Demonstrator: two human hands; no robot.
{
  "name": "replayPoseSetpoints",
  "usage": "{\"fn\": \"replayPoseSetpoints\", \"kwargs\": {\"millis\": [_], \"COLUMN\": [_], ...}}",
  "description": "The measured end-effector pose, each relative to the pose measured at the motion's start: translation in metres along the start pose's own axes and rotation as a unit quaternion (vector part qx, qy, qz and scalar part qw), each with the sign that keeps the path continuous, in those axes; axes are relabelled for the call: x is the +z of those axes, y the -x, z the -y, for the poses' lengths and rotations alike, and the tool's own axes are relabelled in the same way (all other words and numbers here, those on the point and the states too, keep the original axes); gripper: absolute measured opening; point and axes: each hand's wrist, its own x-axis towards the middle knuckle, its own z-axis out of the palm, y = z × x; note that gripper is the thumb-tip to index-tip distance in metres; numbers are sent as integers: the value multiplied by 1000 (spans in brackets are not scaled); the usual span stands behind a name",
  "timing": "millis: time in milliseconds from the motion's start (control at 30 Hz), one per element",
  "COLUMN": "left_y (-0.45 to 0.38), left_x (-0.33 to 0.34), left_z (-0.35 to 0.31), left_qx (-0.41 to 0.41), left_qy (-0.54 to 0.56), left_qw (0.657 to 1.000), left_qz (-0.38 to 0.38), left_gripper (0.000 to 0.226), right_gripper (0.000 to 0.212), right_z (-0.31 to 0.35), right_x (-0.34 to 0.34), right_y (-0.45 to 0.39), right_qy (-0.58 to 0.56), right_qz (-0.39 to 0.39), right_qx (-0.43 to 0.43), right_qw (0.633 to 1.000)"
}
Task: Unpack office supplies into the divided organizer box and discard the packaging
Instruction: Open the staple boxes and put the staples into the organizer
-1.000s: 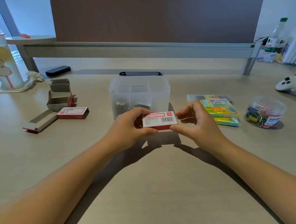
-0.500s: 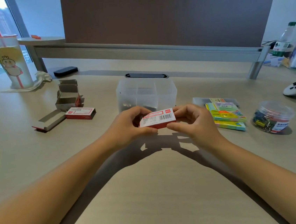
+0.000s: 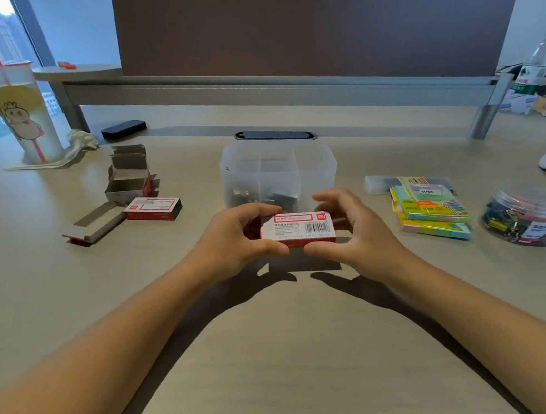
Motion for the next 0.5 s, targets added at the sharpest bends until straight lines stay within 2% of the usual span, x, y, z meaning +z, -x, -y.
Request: {"fn": "replayPoseSetpoints", "kwargs": {"millis": [167, 300, 500], "left_y": [0, 0, 2], "left_x": [3, 2, -5], "left_z": [-1, 0, 3], "left_qx": [5, 3, 12], "left_qy": [-22, -39, -18], "left_qw": [999, 999, 999], "left_qz": [30, 36, 42], "left_gripper": [63, 64, 36], "right_gripper": [53, 52, 47], "right_z": [3, 3, 0], "right_x": [0, -7, -14], "right_y": [0, 2, 4], "right_qy": [69, 89, 104], "right_qz": [30, 32, 32], "right_qx": [-45, -44, -34], "right_qw": [996, 995, 993]}}
